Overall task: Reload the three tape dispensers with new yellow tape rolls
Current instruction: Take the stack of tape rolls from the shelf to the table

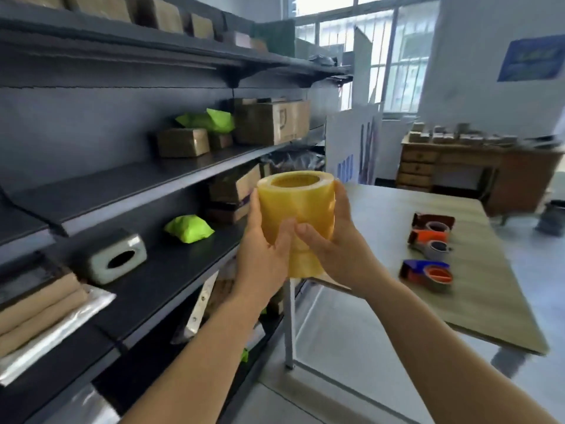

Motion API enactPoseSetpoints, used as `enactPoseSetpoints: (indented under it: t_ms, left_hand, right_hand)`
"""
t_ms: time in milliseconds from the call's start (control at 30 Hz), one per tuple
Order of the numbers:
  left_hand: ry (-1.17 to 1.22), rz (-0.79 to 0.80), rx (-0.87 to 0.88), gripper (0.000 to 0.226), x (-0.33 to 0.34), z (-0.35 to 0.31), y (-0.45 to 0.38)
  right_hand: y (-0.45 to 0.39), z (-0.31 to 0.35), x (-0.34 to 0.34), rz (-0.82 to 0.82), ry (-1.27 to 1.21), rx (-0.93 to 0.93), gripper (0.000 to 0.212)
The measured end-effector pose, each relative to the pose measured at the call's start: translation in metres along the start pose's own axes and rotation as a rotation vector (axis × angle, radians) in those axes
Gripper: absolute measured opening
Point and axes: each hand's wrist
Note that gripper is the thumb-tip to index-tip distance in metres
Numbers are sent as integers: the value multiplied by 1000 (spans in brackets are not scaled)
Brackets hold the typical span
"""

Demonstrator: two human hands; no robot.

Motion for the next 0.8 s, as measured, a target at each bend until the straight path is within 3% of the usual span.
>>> enactPoseSetpoints:
  t_ms: [233,533,800]
  left_hand:
    - [129,252,-19,75,106,20,-19]
    - [283,571,-101,80,224,26,-21]
    - [341,668,-71,68,335,11,-1]
  right_hand:
    - [10,-47,-81,-199,118,106,76]
    - [30,-102,-171,-488,346,276,97]
    - [59,-136,-266,-637,400,364,99]
Point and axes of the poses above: each hand's wrist, its own y-axis away from the middle knuckle, its own x-axis out of the palm, z = x × y, and after that the axes turned 3 degrees about -z, right-handed
